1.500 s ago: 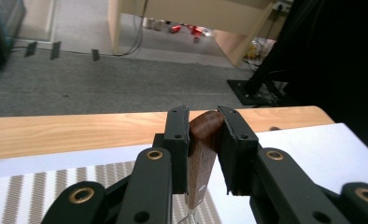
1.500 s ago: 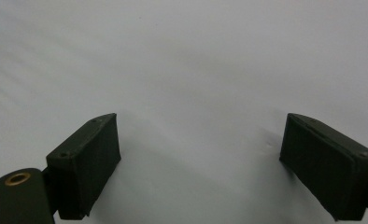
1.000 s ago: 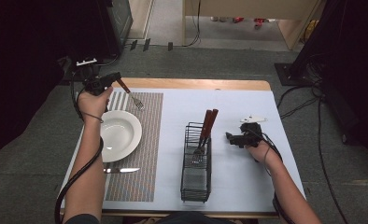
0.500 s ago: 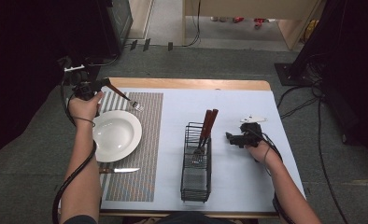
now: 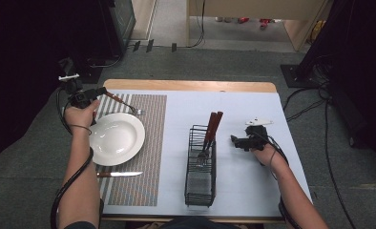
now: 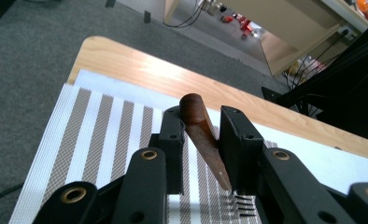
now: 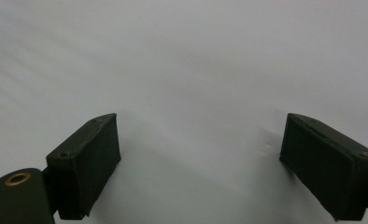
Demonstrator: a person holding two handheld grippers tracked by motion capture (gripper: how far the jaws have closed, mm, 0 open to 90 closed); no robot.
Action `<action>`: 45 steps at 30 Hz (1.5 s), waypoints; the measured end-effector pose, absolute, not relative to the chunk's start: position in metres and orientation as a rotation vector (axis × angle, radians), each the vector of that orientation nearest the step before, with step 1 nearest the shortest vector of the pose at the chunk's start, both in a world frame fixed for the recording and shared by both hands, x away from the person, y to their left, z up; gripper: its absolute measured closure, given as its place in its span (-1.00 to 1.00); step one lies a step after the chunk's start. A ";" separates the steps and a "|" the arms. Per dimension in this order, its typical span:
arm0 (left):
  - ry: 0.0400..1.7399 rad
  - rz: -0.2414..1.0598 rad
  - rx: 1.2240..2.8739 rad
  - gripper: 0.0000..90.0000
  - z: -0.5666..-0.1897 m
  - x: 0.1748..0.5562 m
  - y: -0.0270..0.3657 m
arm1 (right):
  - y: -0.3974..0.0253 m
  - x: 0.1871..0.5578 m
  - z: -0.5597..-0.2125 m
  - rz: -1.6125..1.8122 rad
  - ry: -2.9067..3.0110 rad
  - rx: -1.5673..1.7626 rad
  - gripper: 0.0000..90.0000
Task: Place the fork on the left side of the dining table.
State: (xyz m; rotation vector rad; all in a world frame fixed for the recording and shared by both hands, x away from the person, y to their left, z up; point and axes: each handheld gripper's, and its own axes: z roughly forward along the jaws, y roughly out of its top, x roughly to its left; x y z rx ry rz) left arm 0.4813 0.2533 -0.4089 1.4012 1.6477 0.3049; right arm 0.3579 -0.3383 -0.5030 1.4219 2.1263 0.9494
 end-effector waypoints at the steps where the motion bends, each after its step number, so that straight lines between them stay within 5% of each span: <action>1: 1.650 0.302 1.405 0.58 -0.410 0.481 0.254 | -0.338 0.358 -0.503 0.949 2.126 1.421 -0.75; 45: 1.725 0.157 1.499 0.21 -0.452 0.488 0.262 | -0.338 0.358 -0.503 0.952 2.126 1.425 -0.75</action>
